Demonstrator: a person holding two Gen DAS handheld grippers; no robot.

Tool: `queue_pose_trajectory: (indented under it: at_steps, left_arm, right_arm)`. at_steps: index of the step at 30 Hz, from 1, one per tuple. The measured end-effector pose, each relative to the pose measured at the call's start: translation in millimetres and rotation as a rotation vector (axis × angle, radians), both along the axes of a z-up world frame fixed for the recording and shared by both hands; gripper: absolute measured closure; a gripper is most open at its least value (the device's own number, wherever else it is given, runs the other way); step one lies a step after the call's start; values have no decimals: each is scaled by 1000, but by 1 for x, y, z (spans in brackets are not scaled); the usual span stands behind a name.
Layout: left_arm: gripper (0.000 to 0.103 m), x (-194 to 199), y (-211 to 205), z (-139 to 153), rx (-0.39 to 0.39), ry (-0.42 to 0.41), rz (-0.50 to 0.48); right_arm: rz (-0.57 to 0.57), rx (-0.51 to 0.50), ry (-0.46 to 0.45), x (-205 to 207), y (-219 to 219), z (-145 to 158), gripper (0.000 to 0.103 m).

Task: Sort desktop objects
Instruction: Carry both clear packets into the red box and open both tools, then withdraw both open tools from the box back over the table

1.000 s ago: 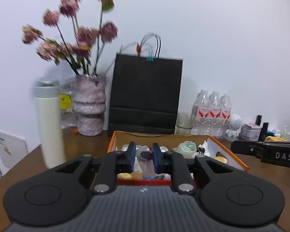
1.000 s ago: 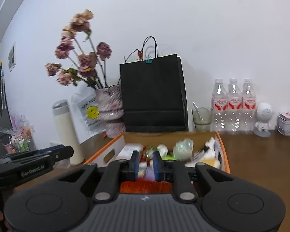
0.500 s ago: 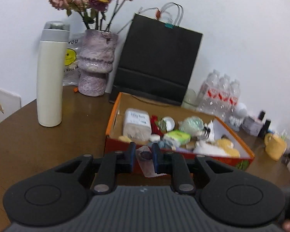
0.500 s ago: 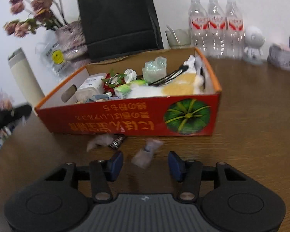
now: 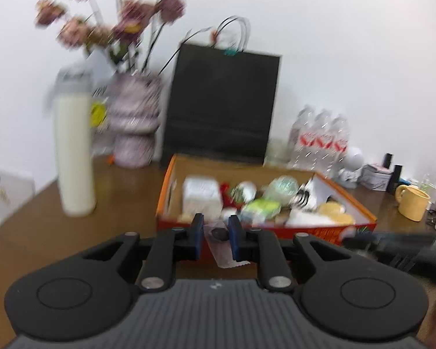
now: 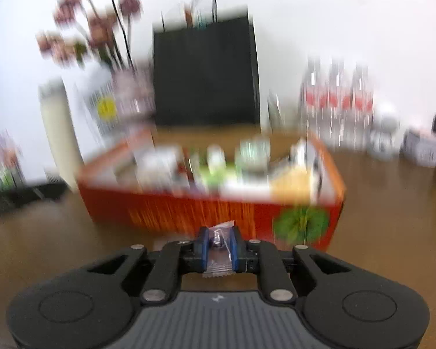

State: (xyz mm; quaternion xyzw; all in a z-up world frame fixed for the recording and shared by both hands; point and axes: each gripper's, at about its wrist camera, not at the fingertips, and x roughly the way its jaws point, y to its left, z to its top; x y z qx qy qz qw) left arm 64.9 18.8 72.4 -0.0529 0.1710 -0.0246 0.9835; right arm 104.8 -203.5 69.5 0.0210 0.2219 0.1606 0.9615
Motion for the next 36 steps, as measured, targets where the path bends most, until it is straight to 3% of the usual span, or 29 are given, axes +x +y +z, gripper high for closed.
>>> queue_pose_trajectory:
  at_steps: [3,5,6,10,13,14,16,18,20,22,24,25,29,32,34,36]
  left_arm:
    - [84,32,6,18,-18,-7,-4]
    - [84,64,7,34,-16,11,-37]
    - [84,84,6,37,-15,44,-78]
    - [84,170,4,17,-68,327,-159]
    - [79,202,-2,0,-41,459,-135]
    - [73,206,-4,-2,-22,477,-124]
    - [50,201,-6,6,9,434,-99]
    - [37,193,-4,18,25,393,-112]
    - [28,192,1,33,43,388,-99]
    - [0,195,3,44,63,418,-82]
    - [0,196,7,52,73,444,-61]
    - [0,197,6,53,86,480,-49]
    - [0,196,7,55,86,604,4]
    - [0,187,12,54,35,642,8]
    - [0,177,11,56,42,637,36]
    - [0,162,4,62,78,575,67]
  right_arm:
    - [36,20,-36,27,-2,38,89]
    - [64,26,1,60,2,51,89]
    - [89,14,68,86,7,53,89]
    - [83,7,327,168,20,33,89]
    - [-2,35,443,203,21,16,84]
    - [-24,46,476,208,20,12,79]
    - [-22,75,499,212,18,11,68]
    - [-24,94,503,208,13,18,55]
    - [-40,73,486,206,13,27,50]
    - [-66,22,476,205,12,43,39]
    - [-78,-38,482,204,11,56,8]
    - [-78,-79,499,204,11,62,3]
    - [-114,-198,544,196,3,74,1]
    - [-121,-205,595,186,-5,74,1]
    - [-111,-155,595,174,-10,70,1]
    - [-109,-142,573,160,-8,70,1]
